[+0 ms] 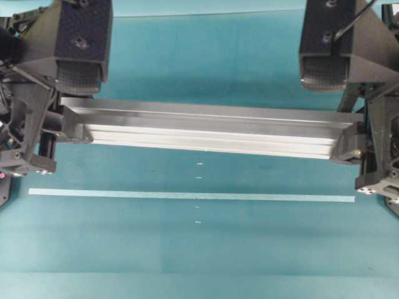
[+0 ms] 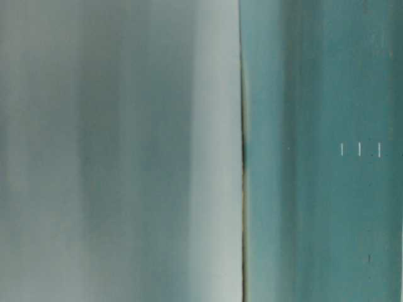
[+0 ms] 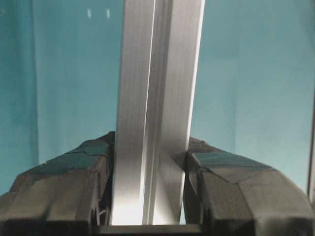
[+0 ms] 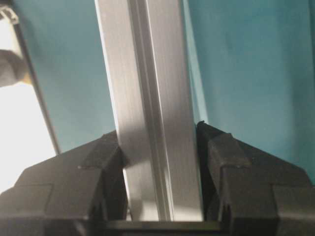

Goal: Lift the metal rail with both hands and move it towards you.
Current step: 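Lift the rail with both grippers and carry it across the table, then lower the held rail back down onto the table with both grippers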

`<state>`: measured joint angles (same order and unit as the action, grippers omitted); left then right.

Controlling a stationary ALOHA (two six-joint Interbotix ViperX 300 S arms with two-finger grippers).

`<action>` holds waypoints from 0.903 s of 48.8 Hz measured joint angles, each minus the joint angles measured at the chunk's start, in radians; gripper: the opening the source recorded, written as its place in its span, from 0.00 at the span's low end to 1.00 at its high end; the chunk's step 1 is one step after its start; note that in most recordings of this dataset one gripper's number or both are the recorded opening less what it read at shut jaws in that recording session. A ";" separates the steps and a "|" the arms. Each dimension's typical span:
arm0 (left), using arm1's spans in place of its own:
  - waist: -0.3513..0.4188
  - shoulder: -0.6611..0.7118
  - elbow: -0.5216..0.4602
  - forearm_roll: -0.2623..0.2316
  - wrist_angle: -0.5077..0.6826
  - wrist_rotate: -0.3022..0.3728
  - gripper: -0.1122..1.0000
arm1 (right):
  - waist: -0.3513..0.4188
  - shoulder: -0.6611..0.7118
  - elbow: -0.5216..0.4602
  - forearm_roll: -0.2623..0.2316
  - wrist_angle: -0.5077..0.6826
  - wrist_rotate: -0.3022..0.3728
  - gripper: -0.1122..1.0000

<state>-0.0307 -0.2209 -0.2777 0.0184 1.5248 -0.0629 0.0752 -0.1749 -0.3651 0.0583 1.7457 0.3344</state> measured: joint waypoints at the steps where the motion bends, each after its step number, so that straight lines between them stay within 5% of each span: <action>1: 0.000 0.002 -0.002 -0.002 -0.002 0.000 0.36 | 0.000 0.000 0.000 0.000 0.000 0.002 0.46; 44: 0.000 0.011 0.000 0.000 0.006 -0.002 0.36 | 0.002 0.000 0.032 0.000 -0.002 0.008 0.46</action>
<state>-0.0307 -0.2102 -0.2777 0.0184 1.5309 -0.0644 0.0767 -0.1749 -0.3329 0.0583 1.7441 0.3421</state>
